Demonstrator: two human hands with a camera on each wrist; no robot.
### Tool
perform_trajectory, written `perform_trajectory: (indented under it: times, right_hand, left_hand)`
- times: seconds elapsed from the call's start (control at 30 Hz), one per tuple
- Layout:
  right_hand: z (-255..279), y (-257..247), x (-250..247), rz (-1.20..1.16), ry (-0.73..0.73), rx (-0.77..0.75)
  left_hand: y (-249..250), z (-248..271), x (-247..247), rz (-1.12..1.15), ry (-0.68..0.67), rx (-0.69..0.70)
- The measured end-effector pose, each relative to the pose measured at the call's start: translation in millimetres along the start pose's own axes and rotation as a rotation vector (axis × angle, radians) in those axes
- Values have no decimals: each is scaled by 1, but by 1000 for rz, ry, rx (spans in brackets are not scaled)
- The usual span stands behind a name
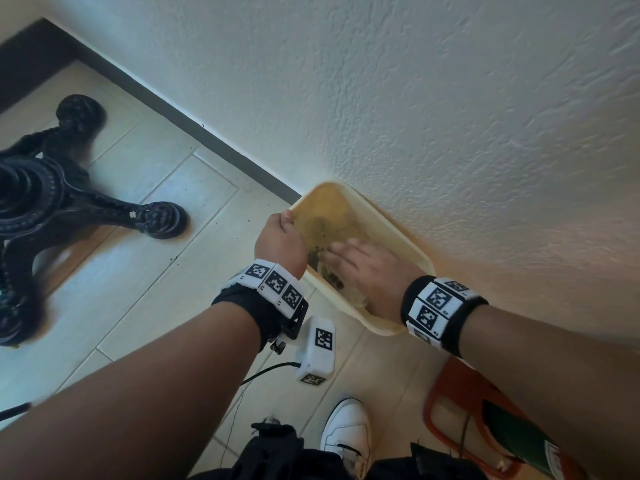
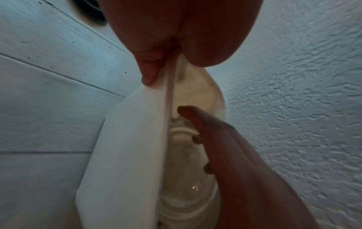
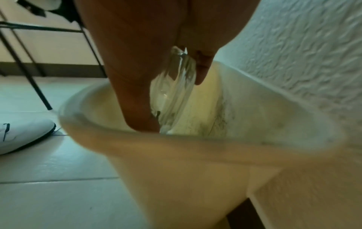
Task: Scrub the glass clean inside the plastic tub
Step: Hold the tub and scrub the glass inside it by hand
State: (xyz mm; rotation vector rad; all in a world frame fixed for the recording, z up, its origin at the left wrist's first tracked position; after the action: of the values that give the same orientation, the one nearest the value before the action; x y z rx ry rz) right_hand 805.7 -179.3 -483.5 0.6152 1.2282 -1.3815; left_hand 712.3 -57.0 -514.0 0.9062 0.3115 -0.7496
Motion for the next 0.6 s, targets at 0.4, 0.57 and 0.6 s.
perform_trajectory:
  times: [0.4, 0.57, 0.6]
  right_hand:
    - [9, 8, -7, 121, 59, 189]
    - [2, -10, 9, 171, 49, 110]
    - [2, -8, 8, 158, 54, 140]
  left_hand:
    - [0, 2, -1, -19, 13, 10]
    - [0, 0, 0, -12, 8, 8]
    - [-1, 0, 0, -11, 7, 7]
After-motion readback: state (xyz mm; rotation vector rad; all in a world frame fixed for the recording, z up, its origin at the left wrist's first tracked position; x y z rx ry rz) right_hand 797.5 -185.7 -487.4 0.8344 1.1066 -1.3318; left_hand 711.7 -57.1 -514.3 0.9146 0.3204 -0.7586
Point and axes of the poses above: each hand's wrist, its own z-axis away from the middle knuckle, its own x-axis out of the palm, y = z × x, the point moved 6 cm from there along -z, towards the middle knuckle, and after that the axes turned 10 degrees about -x, right-handed, at the moved point
